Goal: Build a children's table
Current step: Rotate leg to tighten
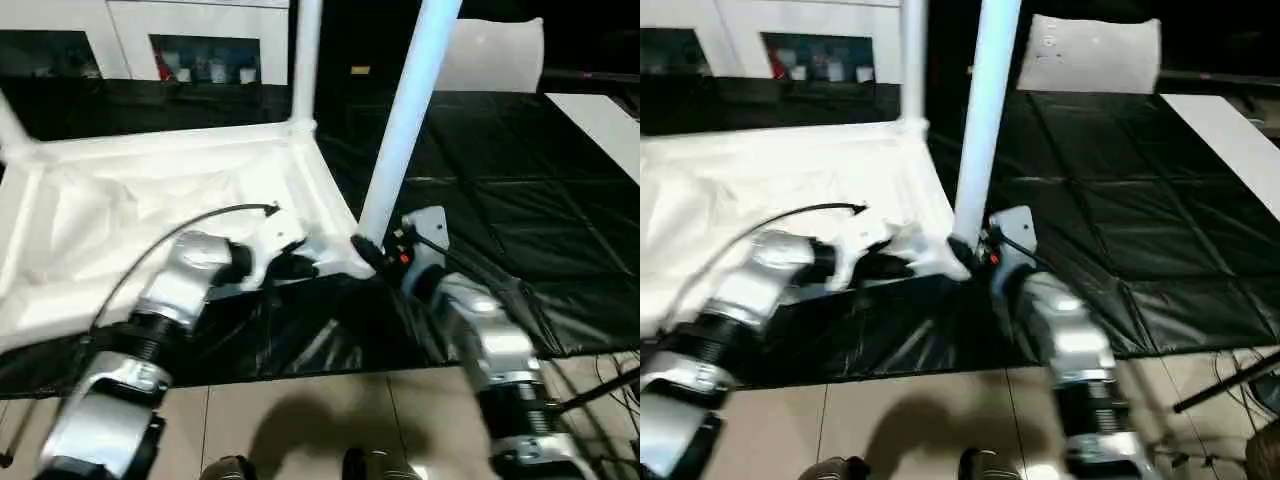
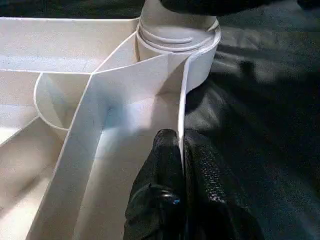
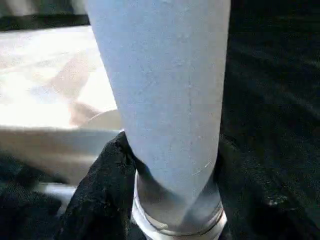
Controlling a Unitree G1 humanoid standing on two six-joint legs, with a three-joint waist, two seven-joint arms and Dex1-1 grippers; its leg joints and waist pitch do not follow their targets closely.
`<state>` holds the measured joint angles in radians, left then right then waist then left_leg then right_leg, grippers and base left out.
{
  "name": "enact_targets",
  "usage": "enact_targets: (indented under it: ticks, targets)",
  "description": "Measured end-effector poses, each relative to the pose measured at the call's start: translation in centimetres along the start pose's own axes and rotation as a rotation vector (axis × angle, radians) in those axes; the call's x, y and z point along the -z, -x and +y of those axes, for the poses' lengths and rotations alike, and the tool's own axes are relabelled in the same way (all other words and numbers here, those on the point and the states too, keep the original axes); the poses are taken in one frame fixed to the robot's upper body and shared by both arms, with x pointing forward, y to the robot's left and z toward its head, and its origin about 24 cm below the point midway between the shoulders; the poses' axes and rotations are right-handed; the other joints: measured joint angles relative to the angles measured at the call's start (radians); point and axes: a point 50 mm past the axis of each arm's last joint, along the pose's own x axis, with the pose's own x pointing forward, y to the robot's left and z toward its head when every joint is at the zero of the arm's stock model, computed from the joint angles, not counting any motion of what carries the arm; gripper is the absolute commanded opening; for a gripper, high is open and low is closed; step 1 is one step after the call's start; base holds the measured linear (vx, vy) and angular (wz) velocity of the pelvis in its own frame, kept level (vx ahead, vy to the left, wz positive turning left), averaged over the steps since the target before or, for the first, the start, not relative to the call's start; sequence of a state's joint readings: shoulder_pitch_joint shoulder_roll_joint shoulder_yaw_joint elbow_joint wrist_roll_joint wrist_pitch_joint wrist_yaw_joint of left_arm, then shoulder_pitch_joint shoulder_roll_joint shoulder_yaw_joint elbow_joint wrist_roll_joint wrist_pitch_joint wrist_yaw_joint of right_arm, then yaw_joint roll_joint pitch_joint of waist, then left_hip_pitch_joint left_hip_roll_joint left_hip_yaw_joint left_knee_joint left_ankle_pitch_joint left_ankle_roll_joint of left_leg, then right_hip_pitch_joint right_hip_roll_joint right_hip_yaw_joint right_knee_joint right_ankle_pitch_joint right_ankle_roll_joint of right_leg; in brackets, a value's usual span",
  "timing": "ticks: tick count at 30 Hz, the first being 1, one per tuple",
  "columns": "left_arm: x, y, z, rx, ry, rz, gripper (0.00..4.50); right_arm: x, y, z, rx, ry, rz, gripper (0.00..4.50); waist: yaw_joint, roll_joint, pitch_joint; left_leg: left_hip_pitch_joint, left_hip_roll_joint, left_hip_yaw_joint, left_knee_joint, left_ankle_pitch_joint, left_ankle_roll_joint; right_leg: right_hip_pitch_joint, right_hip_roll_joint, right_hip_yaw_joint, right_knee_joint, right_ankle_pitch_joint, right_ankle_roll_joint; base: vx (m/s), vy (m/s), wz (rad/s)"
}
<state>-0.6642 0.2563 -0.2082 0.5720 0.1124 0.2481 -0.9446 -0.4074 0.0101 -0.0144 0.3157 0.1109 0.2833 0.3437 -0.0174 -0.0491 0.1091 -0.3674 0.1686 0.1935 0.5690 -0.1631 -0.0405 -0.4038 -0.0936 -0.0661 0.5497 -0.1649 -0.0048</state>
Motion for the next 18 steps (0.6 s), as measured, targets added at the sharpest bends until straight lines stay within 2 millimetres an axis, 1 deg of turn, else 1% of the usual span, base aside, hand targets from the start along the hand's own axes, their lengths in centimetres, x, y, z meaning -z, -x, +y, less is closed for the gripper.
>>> enact_targets:
  ticks: [2, 5, 6, 7, 8, 10, 12, 13, 14, 15, 16, 18]
  targets:
    - [-0.3, -0.6, -0.3, -0.036, 0.023, -0.006, 0.0, -0.3, -0.6, 0.3, 0.083, -0.024, -0.005, 1.97, -0.004, 0.003, 0.0, -0.001, -0.002, 0.0, -0.002, 0.0, 0.0, 0.001, 0.0, 0.0, -0.009, 0.0, 0.0, 0.0, 0.0, 0.0]
    - [-0.7, -1.2, -0.6, -0.054, 0.032, -0.011, 0.0, -0.4, -0.7, 0.3, 0.135, -0.053, -0.014, 1.97, -0.004, 0.003, 0.0, -0.002, -0.007, 0.0, -0.002, 0.0, 0.0, 0.001, -0.002, 0.004, -0.011, 0.0, 0.0, 0.0, 0.0, 0.0]
    - [-0.8, -1.2, -0.6, -0.056, 0.031, -0.011, 0.0, -0.4, -0.7, 0.3, 0.139, -0.054, -0.017, 2.32, -0.004, 0.003, 0.0, -0.002, -0.008, 0.001, -0.003, 0.0, 0.0, 0.001, -0.003, 0.006, -0.011, 0.0, 0.0, 0.0, 0.0, 0.0]
    - [-0.8, -1.2, -0.7, -0.056, 0.031, -0.012, 0.0, -0.4, -0.7, 0.3, 0.139, -0.052, -0.02, 2.53, -0.005, 0.003, 0.0, -0.003, -0.008, 0.001, -0.003, 0.0, 0.0, 0.001, -0.002, 0.008, -0.011, 0.0, 0.0, 0.0, 0.0, 0.0]
    - [-0.9, -1.1, -0.7, -0.058, 0.025, -0.014, 0.0, -0.5, -0.7, 0.4, 0.137, -0.053, -0.026, 2.53, -0.005, 0.003, 0.0, -0.003, -0.008, 0.001, -0.003, 0.0, 0.0, 0.0, -0.002, 0.009, -0.011, 0.0, 0.0, 0.0, 0.0, 0.0]
    - [-1.0, -1.1, -0.7, -0.058, 0.018, -0.017, 0.0, -0.6, -0.7, 0.4, 0.135, -0.053, -0.037, 2.85, -0.004, 0.003, 0.0, -0.005, -0.008, 0.002, -0.004, 0.0, 0.001, -0.003, -0.002, 0.01, -0.011, 0.0, 0.0, 0.0, 0.0, 0.0]
    - [-1.0, -0.8, -0.7, -0.051, 0.003, -0.021, 0.0, -0.7, -0.5, 0.5, 0.111, -0.046, -0.048, 2.94, -0.004, 0.003, 0.0, -0.005, -0.008, 0.004, -0.005, -0.001, 0.002, -0.005, 0.0, 0.013, -0.007, 0.001, -0.001, 0.0, 0.0, 0.0]
    - [-0.9, -0.6, -0.7, -0.045, -0.007, -0.022, 0.0, -0.7, -0.4, 0.5, 0.091, -0.035, -0.049, 3.05, -0.003, 0.003, 0.0, -0.005, -0.008, 0.004, -0.005, -0.002, 0.003, -0.006, 0.0, 0.014, -0.005, 0.002, -0.002, 0.0, 0.0, 0.0]
    - [-0.9, -0.4, -0.7, -0.036, -0.014, -0.023, 0.0, -0.7, -0.2, 0.4, 0.07, -0.024, -0.051, 3.05, -0.003, 0.003, 0.0, -0.005, -0.008, 0.004, -0.006, -0.002, 0.004, -0.008, 0.001, 0.015, -0.003, 0.004, -0.003, 0.0, 0.0, 0.0]
    - [-0.9, -0.3, -0.7, -0.02, -0.027, -0.026, 0.0, -0.7, 0.1, 0.0, 0.036, -0.006, -0.049, 3.3, -0.001, 0.003, 0.0, -0.006, -0.008, 0.004, -0.007, -0.003, 0.005, -0.009, 0.001, 0.015, -0.001, 0.008, -0.003, 0.0, 0.0, 0.0]
    - [-0.8, 0.0, -0.6, -0.004, -0.04, -0.028, 0.0, -0.7, 0.5, -0.3, -0.011, 0.009, -0.046, 3.37, 0.001, 0.003, 0.0, -0.006, -0.008, 0.005, -0.007, -0.003, 0.005, -0.01, 0.001, 0.016, 0.0, 0.015, -0.005, 0.0, 0.0, 0.0]
    - [-0.6, 0.6, -0.4, 0.027, -0.072, -0.031, 0.0, -0.8, 1.5, -1.0, -0.117, 0.043, -0.039, 3.46, 0.009, 0.001, 0.001, -0.007, -0.008, 0.006, -0.007, -0.004, 0.005, -0.015, 0.001, 0.019, 0.011, 0.019, -0.005, 0.017, -0.025, 0.03]
